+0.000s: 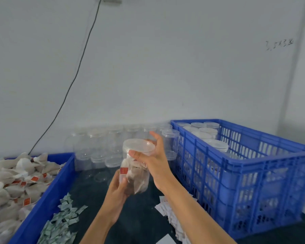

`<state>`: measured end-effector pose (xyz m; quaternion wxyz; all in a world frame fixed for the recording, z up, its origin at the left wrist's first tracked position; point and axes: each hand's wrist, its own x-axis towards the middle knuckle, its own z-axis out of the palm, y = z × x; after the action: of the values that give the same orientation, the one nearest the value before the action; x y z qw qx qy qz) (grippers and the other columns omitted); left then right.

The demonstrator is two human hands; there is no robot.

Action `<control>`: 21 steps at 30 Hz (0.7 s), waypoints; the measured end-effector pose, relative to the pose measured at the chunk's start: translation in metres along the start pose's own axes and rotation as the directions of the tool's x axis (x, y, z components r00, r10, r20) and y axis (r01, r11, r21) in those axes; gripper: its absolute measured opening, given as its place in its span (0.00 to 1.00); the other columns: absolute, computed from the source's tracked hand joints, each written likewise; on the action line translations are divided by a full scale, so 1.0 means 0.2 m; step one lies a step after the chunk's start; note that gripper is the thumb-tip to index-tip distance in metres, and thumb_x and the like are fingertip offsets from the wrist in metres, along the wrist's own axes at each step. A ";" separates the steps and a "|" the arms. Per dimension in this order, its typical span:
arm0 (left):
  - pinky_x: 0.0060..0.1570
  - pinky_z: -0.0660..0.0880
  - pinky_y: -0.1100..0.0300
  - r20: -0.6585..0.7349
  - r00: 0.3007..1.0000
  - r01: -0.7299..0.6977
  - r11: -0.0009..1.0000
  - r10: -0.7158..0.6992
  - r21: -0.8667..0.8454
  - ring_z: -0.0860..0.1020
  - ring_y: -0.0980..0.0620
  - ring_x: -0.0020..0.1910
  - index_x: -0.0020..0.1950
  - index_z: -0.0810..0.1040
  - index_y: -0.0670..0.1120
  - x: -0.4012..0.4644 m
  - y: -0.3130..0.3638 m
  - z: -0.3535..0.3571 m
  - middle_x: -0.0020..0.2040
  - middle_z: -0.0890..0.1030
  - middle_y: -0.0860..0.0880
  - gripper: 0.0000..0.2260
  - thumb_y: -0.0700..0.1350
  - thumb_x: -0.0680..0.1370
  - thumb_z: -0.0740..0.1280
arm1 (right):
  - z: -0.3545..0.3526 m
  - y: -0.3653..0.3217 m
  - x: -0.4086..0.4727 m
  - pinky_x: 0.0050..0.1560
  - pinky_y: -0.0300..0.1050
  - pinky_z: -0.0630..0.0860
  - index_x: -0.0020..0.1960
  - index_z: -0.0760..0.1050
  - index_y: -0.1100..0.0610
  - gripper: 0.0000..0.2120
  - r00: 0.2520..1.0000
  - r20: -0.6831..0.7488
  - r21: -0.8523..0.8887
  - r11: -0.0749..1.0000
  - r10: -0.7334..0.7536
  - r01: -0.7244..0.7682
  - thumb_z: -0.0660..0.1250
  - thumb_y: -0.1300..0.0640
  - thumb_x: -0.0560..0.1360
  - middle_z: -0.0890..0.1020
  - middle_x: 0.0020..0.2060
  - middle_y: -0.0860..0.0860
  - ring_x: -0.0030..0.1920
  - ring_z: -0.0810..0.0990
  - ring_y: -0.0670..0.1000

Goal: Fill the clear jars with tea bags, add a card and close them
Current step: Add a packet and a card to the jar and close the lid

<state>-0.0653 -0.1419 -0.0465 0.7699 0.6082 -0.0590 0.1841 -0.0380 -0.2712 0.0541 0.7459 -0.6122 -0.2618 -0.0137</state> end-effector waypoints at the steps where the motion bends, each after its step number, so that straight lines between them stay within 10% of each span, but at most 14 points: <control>1: 0.48 0.79 0.60 -0.006 0.999 -0.044 0.995 0.044 0.089 0.81 0.51 0.57 0.64 0.74 0.55 0.02 0.03 0.03 0.57 0.83 0.54 0.21 0.61 0.73 0.66 | -0.02 -0.04 0.01 0.60 0.45 0.76 0.68 0.59 0.41 0.41 1.000 -0.017 -0.026 0.999 -0.024 0.023 0.79 0.59 0.65 0.71 0.58 0.43 0.60 0.72 0.46; 7: 0.43 0.75 0.72 0.117 0.970 -0.244 0.867 0.214 0.434 0.79 0.62 0.50 0.57 0.70 0.59 0.20 0.25 0.28 0.52 0.80 0.57 0.30 0.54 0.60 0.80 | -0.22 -0.25 0.10 0.64 0.46 0.73 0.68 0.60 0.41 0.40 0.991 -0.064 -0.136 0.985 -0.120 0.110 0.80 0.56 0.65 0.67 0.54 0.37 0.59 0.70 0.42; 13: 0.39 0.74 0.76 0.205 0.938 -0.347 0.747 0.280 0.567 0.77 0.66 0.48 0.64 0.64 0.57 0.40 0.38 0.63 0.57 0.73 0.59 0.39 0.59 0.57 0.77 | -0.49 -0.44 0.19 0.61 0.55 0.76 0.68 0.60 0.44 0.40 0.976 -0.129 -0.189 0.970 -0.177 0.151 0.79 0.60 0.65 0.70 0.62 0.52 0.61 0.74 0.53; 21: 0.46 0.75 0.68 0.276 0.911 -0.409 0.745 0.306 0.527 0.77 0.62 0.49 0.68 0.69 0.48 0.66 0.41 1.03 0.60 0.74 0.52 0.36 0.59 0.63 0.74 | -0.86 -0.59 0.38 0.33 0.28 0.74 0.69 0.62 0.50 0.39 0.945 -0.253 -0.198 0.967 -0.206 0.158 0.79 0.62 0.65 0.71 0.54 0.48 0.46 0.76 0.41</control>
<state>0.0553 -0.2956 0.1229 0.4923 0.8021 -0.1825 0.2846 0.0505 -0.4363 0.1728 0.7136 -0.6408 -0.2104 -0.1896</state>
